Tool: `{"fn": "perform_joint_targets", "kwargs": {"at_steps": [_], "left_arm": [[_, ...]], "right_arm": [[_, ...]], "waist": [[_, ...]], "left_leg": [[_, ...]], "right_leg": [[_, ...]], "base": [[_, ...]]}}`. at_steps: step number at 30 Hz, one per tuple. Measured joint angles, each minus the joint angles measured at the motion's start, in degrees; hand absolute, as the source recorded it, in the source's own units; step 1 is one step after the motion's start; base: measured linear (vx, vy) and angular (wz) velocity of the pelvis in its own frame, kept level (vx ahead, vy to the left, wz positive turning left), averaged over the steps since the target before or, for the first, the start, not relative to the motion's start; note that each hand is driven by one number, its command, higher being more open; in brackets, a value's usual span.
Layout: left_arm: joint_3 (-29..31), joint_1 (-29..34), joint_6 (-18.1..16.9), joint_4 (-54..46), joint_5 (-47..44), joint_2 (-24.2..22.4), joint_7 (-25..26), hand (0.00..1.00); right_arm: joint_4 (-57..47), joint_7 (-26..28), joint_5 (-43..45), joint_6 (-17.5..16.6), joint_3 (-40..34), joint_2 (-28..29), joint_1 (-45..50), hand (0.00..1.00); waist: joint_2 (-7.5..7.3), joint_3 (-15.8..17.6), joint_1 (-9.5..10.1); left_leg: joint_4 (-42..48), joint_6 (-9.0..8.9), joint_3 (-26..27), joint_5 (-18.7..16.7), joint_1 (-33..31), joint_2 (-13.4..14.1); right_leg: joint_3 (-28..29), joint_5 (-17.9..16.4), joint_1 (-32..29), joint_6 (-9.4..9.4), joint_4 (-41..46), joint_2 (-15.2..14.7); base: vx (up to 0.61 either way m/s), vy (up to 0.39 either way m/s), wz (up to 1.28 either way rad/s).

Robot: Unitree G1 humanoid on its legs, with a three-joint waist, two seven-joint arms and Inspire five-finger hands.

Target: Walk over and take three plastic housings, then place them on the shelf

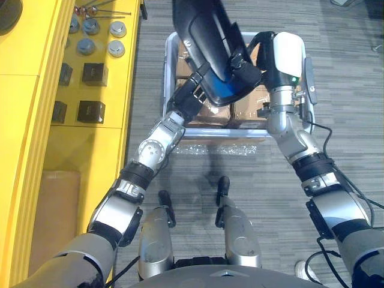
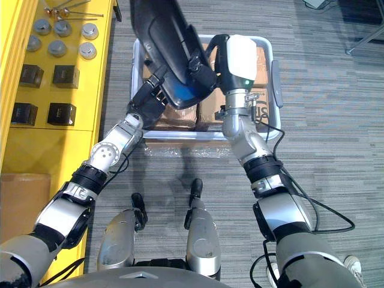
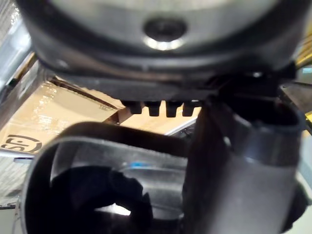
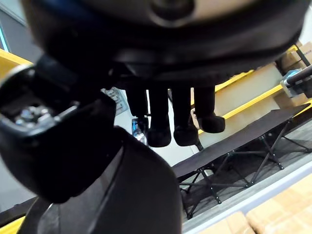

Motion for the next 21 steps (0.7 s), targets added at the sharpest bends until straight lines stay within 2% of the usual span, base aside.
{"fn": "perform_joint_targets", "kwargs": {"at_steps": [1,4,8,13,17,18,21], "left_arm": [[-0.1,-0.1,0.0,0.0,0.0,0.0,-0.1,0.00],[-1.0,-0.1,-0.1,0.4,0.4,0.1,0.0,0.00],[-1.0,-0.2,-2.6,0.3,2.7,-0.1,0.7,0.00],[-1.1,-0.2,-4.7,0.3,5.3,-0.3,2.8,0.00],[-2.9,0.0,-4.9,-0.1,7.3,-0.4,2.6,0.00],[-3.1,0.1,-5.5,-0.3,8.1,-0.4,2.6,0.00],[-3.7,2.3,-8.3,-1.8,10.5,-0.7,1.4,0.00]], "right_arm": [[0.0,0.0,0.0,-0.3,0.4,0.2,0.1,0.00],[0.0,0.0,0.0,-0.8,1.1,1.4,0.1,0.00],[-0.2,0.0,0.0,-1.2,1.4,2.0,0.4,0.00],[-6.5,-0.1,0.2,-1.4,1.4,2.2,5.1,0.00],[-9.7,-0.1,0.7,-1.2,-1.4,3.6,9.6,0.00],[-10.8,-0.1,0.8,-1.2,-1.7,4.1,10.6,0.00],[-14.6,-0.2,0.8,-1.0,-2.9,5.6,14.2,0.00]], "waist": [[0.00,0.0,0.02],[0.00,0.0,0.10],[0.00,0.0,0.13],[-0.07,0.0,0.20],[-0.98,0.0,0.29],[-1.68,0.1,0.19],[-2.40,0.0,-0.61]], "left_leg": [[0.0,-0.01,0.0,0.0,0.0,0.0],[0.1,-0.05,0.0,0.0,0.0,0.1],[0.1,-0.06,0.0,0.0,0.0,0.1],[-0.2,-0.07,-0.1,0.0,0.3,0.1],[-0.4,-0.21,0.0,-0.1,1.5,0.1],[-0.4,-0.26,0.2,-0.1,1.7,0.1],[-0.5,-0.31,0.3,-0.1,2.1,0.3]], "right_leg": [[0.0,0.0,0.0,0.00,0.0,0.0],[0.0,0.0,0.0,0.00,0.0,0.1],[0.0,0.0,0.0,-0.01,0.0,0.1],[0.0,0.0,0.3,-0.02,0.0,0.2],[0.2,0.0,1.6,-0.03,-0.7,0.2],[0.3,0.0,2.0,-0.04,-1.2,0.3],[0.3,0.0,2.2,-0.06,-1.2,0.4]], "base": [[-0.05,-0.010,-0.01],[-0.01,-0.004,0.00],[0.00,0.000,0.00],[0.00,0.000,0.00],[0.00,-0.001,-0.02],[-0.02,-0.011,-0.06],[-0.01,-0.007,-0.02]]}}
